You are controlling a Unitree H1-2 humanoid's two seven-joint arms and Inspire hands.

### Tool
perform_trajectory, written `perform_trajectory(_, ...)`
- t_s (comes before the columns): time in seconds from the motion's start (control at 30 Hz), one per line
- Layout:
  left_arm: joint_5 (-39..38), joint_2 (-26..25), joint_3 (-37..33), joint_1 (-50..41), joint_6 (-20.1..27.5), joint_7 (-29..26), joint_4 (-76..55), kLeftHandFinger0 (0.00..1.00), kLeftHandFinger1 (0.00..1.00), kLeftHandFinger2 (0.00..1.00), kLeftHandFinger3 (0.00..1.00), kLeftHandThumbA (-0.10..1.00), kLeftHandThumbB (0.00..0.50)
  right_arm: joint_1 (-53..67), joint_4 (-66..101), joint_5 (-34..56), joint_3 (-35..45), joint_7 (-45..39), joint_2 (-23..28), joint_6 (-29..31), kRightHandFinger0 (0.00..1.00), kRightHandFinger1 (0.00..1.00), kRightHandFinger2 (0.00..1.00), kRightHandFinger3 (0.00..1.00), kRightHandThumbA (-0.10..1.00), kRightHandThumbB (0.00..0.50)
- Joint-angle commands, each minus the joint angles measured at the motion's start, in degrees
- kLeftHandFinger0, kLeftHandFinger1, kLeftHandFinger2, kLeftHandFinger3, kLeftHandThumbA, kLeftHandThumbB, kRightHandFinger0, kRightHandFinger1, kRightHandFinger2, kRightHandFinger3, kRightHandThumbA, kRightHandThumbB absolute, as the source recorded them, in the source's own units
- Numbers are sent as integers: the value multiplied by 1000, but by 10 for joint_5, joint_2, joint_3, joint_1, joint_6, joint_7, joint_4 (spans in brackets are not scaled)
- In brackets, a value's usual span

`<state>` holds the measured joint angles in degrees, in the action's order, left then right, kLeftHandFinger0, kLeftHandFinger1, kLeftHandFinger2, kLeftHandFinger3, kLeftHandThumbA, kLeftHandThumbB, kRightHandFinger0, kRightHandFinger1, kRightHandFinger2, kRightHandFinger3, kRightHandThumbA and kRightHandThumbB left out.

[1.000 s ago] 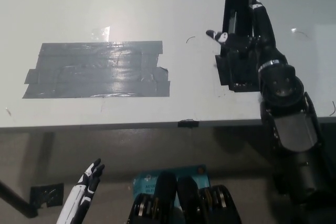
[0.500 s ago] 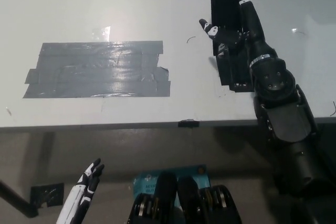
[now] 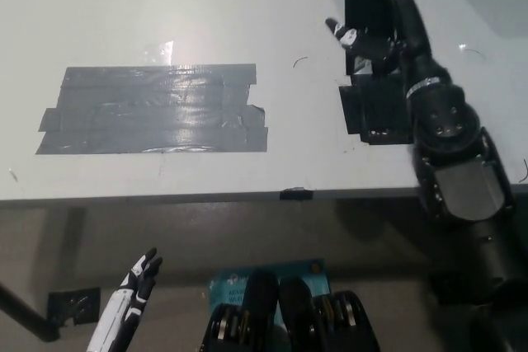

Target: A person hands a stapler to the robot and the robot grabs it with its right hand and places it on the desk infront of it

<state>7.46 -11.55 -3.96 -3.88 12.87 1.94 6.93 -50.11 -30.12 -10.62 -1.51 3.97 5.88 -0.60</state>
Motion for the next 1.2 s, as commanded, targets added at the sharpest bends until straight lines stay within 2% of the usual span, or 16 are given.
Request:
perform_trajectory(0.0, 2, -9, 6, 11, 20, 3, -7, 1000, 1000, 1000, 1000, 1000, 500, -60, 59, -37, -34, -30, 27, -6, 164, 600, 935, 973, -100, 132)
perform_trajectory(0.17, 7, -10, 6, 10, 18, 2, -8, 1000, 1000, 1000, 1000, 1000, 500, -76, 51, -68, -87, -63, 49, 4, 143, 585, 939, 985, -100, 129)
perform_trajectory(0.2, 7, -11, 6, 10, 21, 2, -6, 1000, 1000, 1000, 1000, 1000, 500, -84, 19, -86, -119, -79, 57, 14, 157, 586, 935, 981, -100, 161)
perform_trajectory(0.33, 9, -11, 5, 8, 26, 2, -5, 1000, 1000, 1000, 1000, 1000, 500, -82, -3, -110, -165, -101, 69, 16, 93, 543, 891, 944, -100, 167)
perform_trajectory(0.43, 4, -10, 5, 9, 25, 4, -4, 1000, 1000, 1000, 1000, 1000, 500, -68, -33, -141, -213, -108, 71, 29, 47, 510, 879, 984, -100, 150)
perform_trajectory(0.63, 5, -10, 5, 11, 20, 5, -8, 1000, 1000, 1000, 1000, 1000, 500, -55, -95, -198, -292, -101, 70, 49, 26, 508, 907, 1000, -100, 156)
perform_trajectory(0.67, 4, -10, 5, 11, 18, 6, -9, 1000, 1000, 1000, 1000, 1000, 500, -52, -112, -207, -305, -94, 68, 55, 14, 497, 894, 991, -100, 163)
perform_trajectory(0.7, 5, -10, 5, 12, 16, 6, -10, 1000, 1000, 1000, 1000, 1000, 500, -51, -125, -212, -314, -88, 68, 63, 0, 465, 845, 898, -100, 163)
perform_trajectory(0.73, 5, -10, 4, 13, 13, 7, -12, 1000, 1000, 1000, 1000, 1000, 500, -47, -143, -218, -322, -79, 68, 73, 0, 454, 826, 874, -100, 160)
perform_trajectory(0.8, 7, -10, 4, 15, 11, 7, -12, 1000, 1000, 1000, 1000, 1000, 500, -47, -152, -223, -329, -75, 69, 73, 0, 461, 837, 886, -100, 151)
perform_trajectory(0.83, 6, -9, 4, 15, 12, 7, -12, 1000, 1000, 1000, 1000, 1000, 500, -45, -164, -228, -335, -73, 72, 76, 28, 511, 885, 927, -100, 136)
perform_trajectory(0.97, -7, -8, 7, 18, 17, 13, -7, 1000, 1000, 1000, 1000, 1000, 500, -46, -195, -231, -335, -69, 71, 88, 57, 546, 914, 941, -100, 130)
perform_trajectory(1.07, -17, -8, 8, 20, 19, 18, -4, 980, 1000, 1000, 1000, 1000, 500, -50, -218, -239, -337, -65, 72, 98, 82, 563, 922, 933, -100, 141)
perform_trajectory(1.1, -22, -7, 9, 20, 23, 20, -1, 979, 1000, 1000, 1000, 1000, 500, -52, -219, -247, -340, -68, 73, 91, 146, 588, 906, 919, -75, 162)
perform_trajectory(1.13, -24, -6, 9, 20, 24, 21, -1, 979, 1000, 1000, 1000, 1000, 500, -54, -220, -250, -341, -69, 73, 88, 146, 588, 906, 919, -75, 162)
perform_trajectory(1.17, -24, -7, 10, 20, 23, 22, 0, 978, 1000, 1000, 1000, 1000, 500, -54, -218, -250, -340, -75, 73, 83, 222, 604, 867, 914, 67, 190)
